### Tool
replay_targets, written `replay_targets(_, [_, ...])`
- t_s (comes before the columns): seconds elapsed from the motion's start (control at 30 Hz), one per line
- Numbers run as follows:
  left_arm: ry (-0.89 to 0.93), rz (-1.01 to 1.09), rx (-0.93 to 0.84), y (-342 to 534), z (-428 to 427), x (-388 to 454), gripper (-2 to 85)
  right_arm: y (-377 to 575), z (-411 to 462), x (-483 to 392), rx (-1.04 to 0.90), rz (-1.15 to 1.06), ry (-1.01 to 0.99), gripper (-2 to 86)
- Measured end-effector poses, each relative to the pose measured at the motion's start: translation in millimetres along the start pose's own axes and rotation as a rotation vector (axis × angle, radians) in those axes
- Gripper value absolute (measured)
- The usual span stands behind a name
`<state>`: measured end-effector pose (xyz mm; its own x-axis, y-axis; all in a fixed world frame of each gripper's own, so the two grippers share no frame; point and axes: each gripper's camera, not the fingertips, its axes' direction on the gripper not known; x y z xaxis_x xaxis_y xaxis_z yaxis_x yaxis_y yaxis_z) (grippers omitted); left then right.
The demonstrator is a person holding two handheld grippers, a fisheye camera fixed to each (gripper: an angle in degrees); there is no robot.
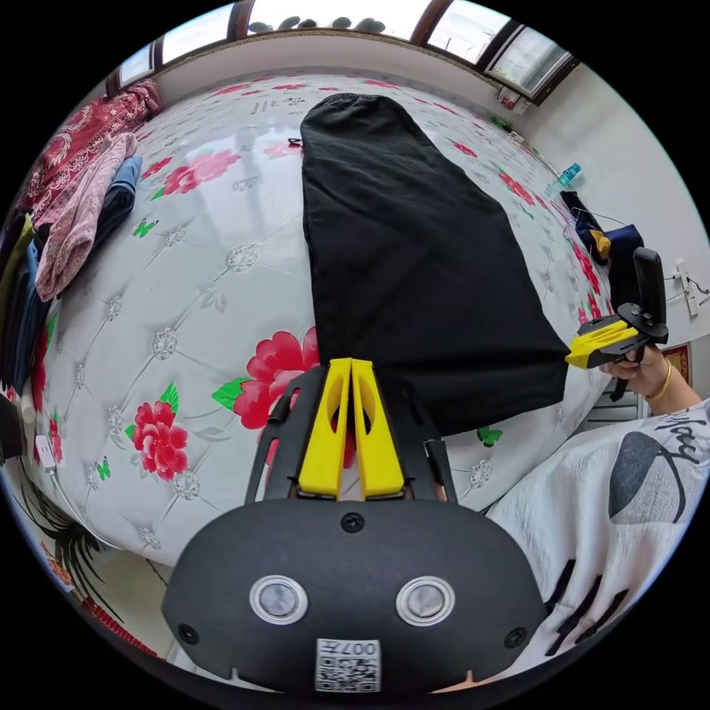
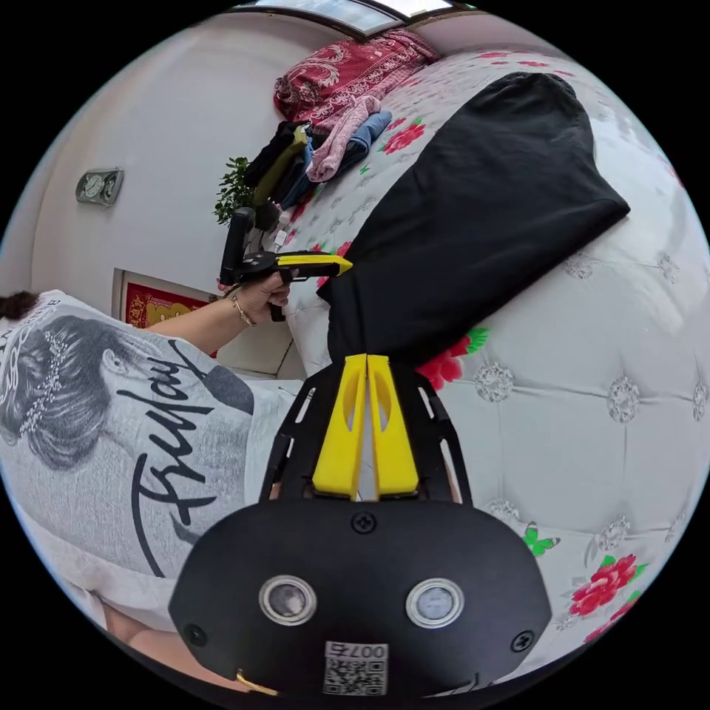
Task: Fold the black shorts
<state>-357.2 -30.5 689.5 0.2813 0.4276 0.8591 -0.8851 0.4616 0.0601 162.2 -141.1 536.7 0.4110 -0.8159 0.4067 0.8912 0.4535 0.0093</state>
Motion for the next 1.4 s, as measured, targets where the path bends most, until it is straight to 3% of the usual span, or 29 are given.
replay_targets(0.17, [-0.005, 0.008, 0.009, -2.4, -7.3, -6.3, -0.9, 14.6, -4.6, 7.0, -0.039, 0.018, 0.064, 2.1])
replay_targets(0.33, [-0.019, -0.048, 0.058, 3.2, -45.4, -29.3, 0.3, 7.9, -0.8, 26.2, -0.018, 0.140, -0.005, 5.7])
replay_targets(0.47, [0.171, -0.141, 0.088, 14.9, -68.0, -80.2, 8.1, 7.5, 5.7, 46.0, 0.029, 0.244, -0.106, 7.8])
replay_targets(0.57, [0.345, -0.141, -0.015, 7.5, -52.6, -110.4, 11.6, 6.7, 4.4, 64.9, 0.090, 0.336, -0.226, 7.4])
replay_targets(0.73, [0.485, -0.100, -0.119, -13.8, -37.6, -137.5, 8.4, -3.6, 6.1, 80.7, 0.093, 0.404, -0.295, 4.0])
replay_targets(0.8, [0.653, -0.092, -0.221, -25.4, -23.8, -146.3, 5.3, -6.4, 5.7, 85.8, 0.103, 0.418, -0.360, 1.9])
replay_targets(0.9, [0.753, -0.030, -0.324, -32.0, -10.3, -148.7, 0.0, -4.1, -4.3, 87.9, 0.149, 0.429, -0.421, 0.4])
replay_targets(1.03, [0.785, -0.028, -0.279, -27.7, -28.1, -162.8, -0.8, 3.8, -20.6, 78.5, 0.162, 0.415, -0.401, 0.0])
replay_targets(1.2, [0.949, -0.094, -0.196, 6.8, -77.9, -171.0, -0.9, 24.7, -47.4, 42.5, 0.193, 0.366, -0.446, -0.2])
replay_targets(1.4, [0.915, -0.194, -0.156, 21.4, -117.8, -182.0, -0.9, 39.0, -72.3, 13.0, 0.261, 0.404, -0.441, -0.2])
